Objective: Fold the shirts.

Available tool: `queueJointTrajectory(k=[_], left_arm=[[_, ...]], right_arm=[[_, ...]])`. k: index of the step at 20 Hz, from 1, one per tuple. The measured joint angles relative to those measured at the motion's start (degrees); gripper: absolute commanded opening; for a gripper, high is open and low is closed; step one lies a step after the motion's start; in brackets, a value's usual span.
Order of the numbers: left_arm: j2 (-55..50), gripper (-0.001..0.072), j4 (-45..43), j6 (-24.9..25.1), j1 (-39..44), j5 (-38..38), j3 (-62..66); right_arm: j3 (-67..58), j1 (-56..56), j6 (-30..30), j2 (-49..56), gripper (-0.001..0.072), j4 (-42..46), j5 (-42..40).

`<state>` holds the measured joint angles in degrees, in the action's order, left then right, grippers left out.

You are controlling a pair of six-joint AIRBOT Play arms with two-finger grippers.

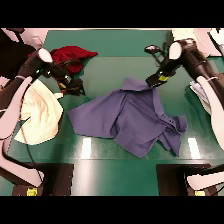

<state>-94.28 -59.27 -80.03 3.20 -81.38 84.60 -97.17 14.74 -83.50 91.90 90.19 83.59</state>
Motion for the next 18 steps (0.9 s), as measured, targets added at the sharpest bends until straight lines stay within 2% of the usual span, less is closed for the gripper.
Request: queueJointTrajectory(k=[4,9,11,14,18], left_arm=[[11.28,0.0451,1.51,1.73,-4.76,5.14,-17.64],[19.41,0.0451,2.67,2.4,-10.25,11.74,-30.73],[20.41,0.045,6.56,3.41,-11.28,17.38,-35.3],[19.45,0.045,16.11,7.74,-11.34,26.84,-39.89],[16.5,0.0448,26.27,12.87,-7.43,36.04,-41.97]], right_arm=[[6.32,-5.57,0.09,-3.56,0.0022,-0.02,-1.07],[16.26,-9.14,0.46,-9.86,0.0023,-0.11,-5.35],[18.78,-9.66,0.55,-11.52,0.0023,-0.22,-6.8],[20.5,-10.08,0.61,-12.66,0.0022,-0.61,-7.96],[21.24,-10.21,0.9,-13.16,0.0022,-0.61,-8.26]])
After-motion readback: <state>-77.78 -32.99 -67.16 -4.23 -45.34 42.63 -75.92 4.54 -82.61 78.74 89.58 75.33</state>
